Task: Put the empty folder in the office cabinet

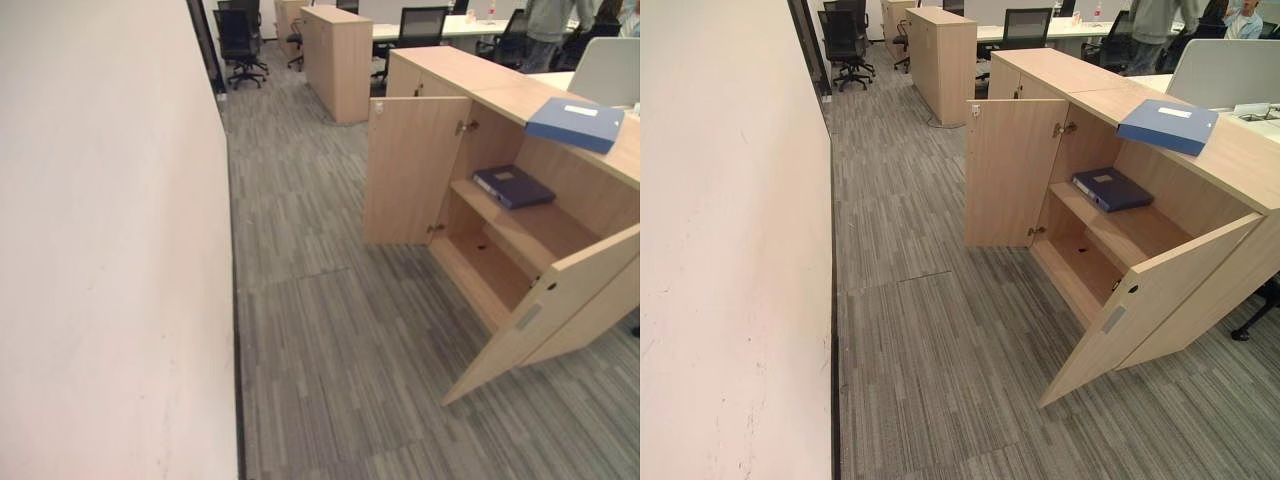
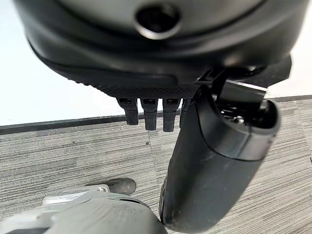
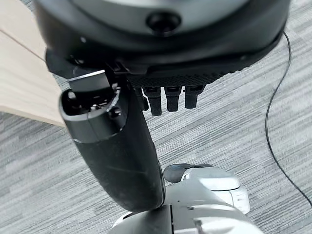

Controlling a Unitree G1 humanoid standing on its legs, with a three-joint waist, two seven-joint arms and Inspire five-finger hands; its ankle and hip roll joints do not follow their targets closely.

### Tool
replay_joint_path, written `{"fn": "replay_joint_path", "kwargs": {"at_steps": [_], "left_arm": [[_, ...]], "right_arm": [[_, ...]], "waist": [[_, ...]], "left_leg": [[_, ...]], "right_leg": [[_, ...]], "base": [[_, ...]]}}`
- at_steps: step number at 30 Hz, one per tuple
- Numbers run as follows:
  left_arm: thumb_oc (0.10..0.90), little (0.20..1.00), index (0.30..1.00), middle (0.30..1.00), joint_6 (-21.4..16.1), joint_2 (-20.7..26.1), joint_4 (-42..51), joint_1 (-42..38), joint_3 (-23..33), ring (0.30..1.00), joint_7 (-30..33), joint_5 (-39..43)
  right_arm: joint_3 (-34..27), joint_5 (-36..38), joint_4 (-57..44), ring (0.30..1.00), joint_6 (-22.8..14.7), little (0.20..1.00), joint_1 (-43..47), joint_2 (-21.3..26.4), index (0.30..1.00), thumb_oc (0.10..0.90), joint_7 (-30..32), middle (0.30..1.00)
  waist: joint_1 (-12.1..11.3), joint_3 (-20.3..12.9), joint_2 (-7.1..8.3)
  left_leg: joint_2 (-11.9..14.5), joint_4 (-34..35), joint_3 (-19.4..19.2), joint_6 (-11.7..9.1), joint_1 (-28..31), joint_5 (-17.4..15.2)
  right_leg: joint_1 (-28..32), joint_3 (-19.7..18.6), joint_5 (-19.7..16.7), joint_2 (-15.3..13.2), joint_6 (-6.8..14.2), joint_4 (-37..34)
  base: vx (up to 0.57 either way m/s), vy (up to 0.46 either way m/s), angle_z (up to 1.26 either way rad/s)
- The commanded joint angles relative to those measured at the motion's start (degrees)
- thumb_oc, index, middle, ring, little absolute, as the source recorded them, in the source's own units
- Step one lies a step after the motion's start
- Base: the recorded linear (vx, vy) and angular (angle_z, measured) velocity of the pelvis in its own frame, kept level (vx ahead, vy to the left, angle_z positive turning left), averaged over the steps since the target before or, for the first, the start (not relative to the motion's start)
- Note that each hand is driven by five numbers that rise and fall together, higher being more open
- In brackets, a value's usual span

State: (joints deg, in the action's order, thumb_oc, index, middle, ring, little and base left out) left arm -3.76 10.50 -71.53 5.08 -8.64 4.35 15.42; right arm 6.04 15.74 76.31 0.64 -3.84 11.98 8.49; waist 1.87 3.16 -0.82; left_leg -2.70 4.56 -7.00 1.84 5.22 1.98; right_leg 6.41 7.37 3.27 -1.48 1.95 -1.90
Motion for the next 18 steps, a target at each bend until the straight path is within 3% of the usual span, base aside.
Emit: {"fn": "replay_joint_path", "kwargs": {"at_steps": [1, 18], "left_arm": [[0.8, 0.9, 0.9, 0.9, -0.1, -2.0, -3.0, -1.6, 0.1, 0.9, 0.2, -0.4], [0.8, 0.9, 0.9, 0.9, 0.5, -1.9, -4.4, -2.1, -0.5, 0.9, -0.9, -1.7]], "right_arm": [[2.4, -1.4, 1.3, 0.9, -0.3, 0.9, 3.2, 0.9, 0.9, 0.8, 1.3, 0.9], [3.4, -2.2, 2.4, 0.9, 0.7, 0.9, 3.8, 1.1, 0.9, 0.8, 0.1, 0.9]], "waist": [[1.0, -0.4, 0.28], [1.0, -0.5, 0.26]], "left_leg": [[2.0, 0.4, -2.7, -2.7, 1.1, -4.4], [2.1, 0.4, -2.5, -2.9, 1.3, -4.4]], "right_leg": [[-0.8, 1.6, -3.9, -2.1, 3.8, -2.9], [-0.5, 1.7, -3.6, -1.9, 3.6, -2.8]], "base": [[0.0, 0.0, 0.0], [0.0, -0.002, -0.01]]}}
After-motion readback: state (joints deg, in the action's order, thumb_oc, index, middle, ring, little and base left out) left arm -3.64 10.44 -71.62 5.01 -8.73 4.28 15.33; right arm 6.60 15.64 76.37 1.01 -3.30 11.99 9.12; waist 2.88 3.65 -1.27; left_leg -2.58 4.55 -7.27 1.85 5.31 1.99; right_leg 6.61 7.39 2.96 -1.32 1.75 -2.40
